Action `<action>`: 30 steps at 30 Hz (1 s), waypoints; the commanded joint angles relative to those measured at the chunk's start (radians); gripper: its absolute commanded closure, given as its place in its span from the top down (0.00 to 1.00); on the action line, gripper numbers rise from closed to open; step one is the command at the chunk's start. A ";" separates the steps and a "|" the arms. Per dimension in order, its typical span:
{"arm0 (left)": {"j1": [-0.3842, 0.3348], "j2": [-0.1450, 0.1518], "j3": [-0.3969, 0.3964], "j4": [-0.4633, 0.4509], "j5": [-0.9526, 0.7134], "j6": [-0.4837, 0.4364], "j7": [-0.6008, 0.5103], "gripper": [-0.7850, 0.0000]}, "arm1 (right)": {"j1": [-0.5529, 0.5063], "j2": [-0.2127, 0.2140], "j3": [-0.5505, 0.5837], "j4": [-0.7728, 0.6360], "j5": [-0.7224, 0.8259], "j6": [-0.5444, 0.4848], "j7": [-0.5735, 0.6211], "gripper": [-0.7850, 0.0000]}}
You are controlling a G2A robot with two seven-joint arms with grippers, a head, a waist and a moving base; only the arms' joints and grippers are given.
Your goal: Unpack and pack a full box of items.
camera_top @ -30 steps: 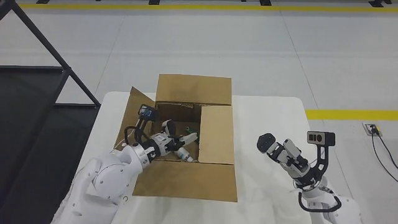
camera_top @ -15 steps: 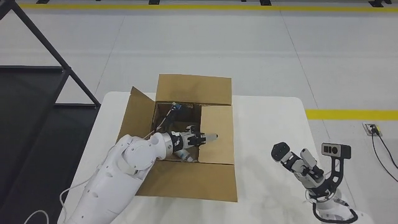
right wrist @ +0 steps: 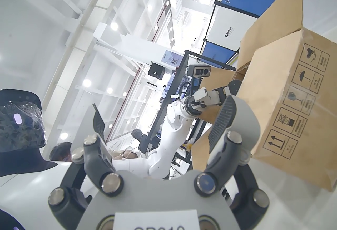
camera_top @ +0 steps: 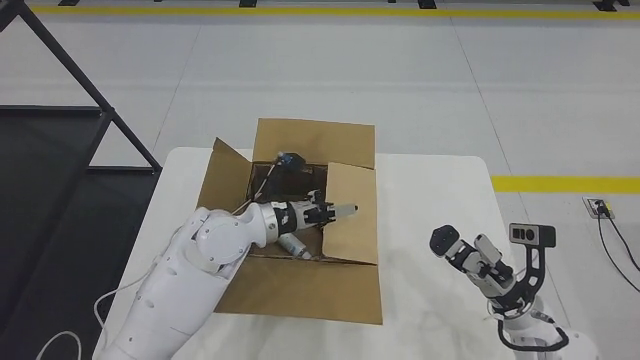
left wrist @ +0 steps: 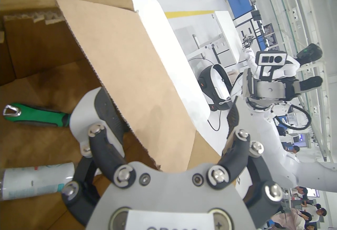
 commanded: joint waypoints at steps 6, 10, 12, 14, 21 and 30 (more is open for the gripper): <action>0.021 -0.001 -0.017 -0.128 -0.019 0.034 0.042 1.00 | 0.005 0.009 -0.011 -0.005 -0.010 0.004 0.016 1.00; 0.002 -0.013 0.019 -0.170 -0.011 0.065 0.069 1.00 | 0.006 0.015 -0.015 -0.004 -0.019 0.008 0.029 1.00; -0.023 -0.024 0.052 -0.168 0.006 0.076 0.081 1.00 | -0.001 0.017 -0.015 -0.007 -0.021 0.001 0.036 1.00; -0.051 -0.036 0.088 -0.155 0.014 0.088 0.097 1.00 | -0.010 0.020 -0.011 -0.012 -0.014 -0.009 0.037 1.00; -0.142 -0.090 0.217 -0.068 0.008 0.106 0.139 1.00 | -0.051 0.025 -0.005 -0.023 0.074 -0.095 0.063 1.00; -0.185 -0.149 0.313 0.037 -0.027 0.088 0.196 1.00 | -0.070 0.034 -0.014 -0.027 0.072 -0.119 0.084 1.00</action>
